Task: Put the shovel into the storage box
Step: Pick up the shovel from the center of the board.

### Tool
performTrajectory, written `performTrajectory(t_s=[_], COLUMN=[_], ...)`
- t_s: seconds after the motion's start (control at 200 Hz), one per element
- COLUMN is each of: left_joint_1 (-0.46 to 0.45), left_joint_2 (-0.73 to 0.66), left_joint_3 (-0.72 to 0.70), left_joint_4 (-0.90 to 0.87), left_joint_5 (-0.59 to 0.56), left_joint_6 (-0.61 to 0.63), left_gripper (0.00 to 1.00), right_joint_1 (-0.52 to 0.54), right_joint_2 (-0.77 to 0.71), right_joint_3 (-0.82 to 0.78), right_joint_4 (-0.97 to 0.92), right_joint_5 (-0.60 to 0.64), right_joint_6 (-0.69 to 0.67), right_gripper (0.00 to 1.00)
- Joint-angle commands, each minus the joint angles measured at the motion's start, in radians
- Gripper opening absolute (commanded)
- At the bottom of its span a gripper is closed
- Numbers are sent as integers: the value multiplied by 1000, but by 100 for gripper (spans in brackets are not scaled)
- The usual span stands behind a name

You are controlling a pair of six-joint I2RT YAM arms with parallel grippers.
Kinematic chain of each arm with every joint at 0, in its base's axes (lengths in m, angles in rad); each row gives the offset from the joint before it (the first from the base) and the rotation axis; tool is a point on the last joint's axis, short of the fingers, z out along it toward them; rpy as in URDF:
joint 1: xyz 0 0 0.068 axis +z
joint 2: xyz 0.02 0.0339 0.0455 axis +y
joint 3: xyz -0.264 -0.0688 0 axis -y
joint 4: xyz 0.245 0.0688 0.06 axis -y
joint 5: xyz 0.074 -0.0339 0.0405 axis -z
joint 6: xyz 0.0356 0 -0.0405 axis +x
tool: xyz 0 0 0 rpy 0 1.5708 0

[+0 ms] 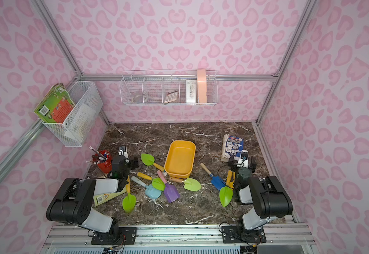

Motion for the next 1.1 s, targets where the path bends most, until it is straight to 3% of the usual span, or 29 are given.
performTrajectory(t_s=[0.0,0.685,0.75,0.935,0.995,1.095], left_joint_1=[0,-1,-2,-28,-28,-27], left_joint_2=[-4,-13,-33,-120,-142,-156], left_joint_3=[4,3,33,243,311,448], left_joint_4=[6,27,-40,-472,-604,-873], left_joint_5=[6,3,11,-139,-146,-115], left_joint_6=[1,17,23,-48,-129,-297], left_gripper=[99,99,99,99,99,99], right_joint_1=[0,-10,-9,31,25,10], right_joint_2=[-3,-10,-44,-233,-300,-394], right_joint_3=[5,4,-1,31,78,125], right_joint_4=[16,10,-13,-218,-357,-473], right_joint_5=[-1,1,18,32,2,-154], right_joint_6=[6,19,24,-18,38,102], right_gripper=[100,100,100,100,100,100])
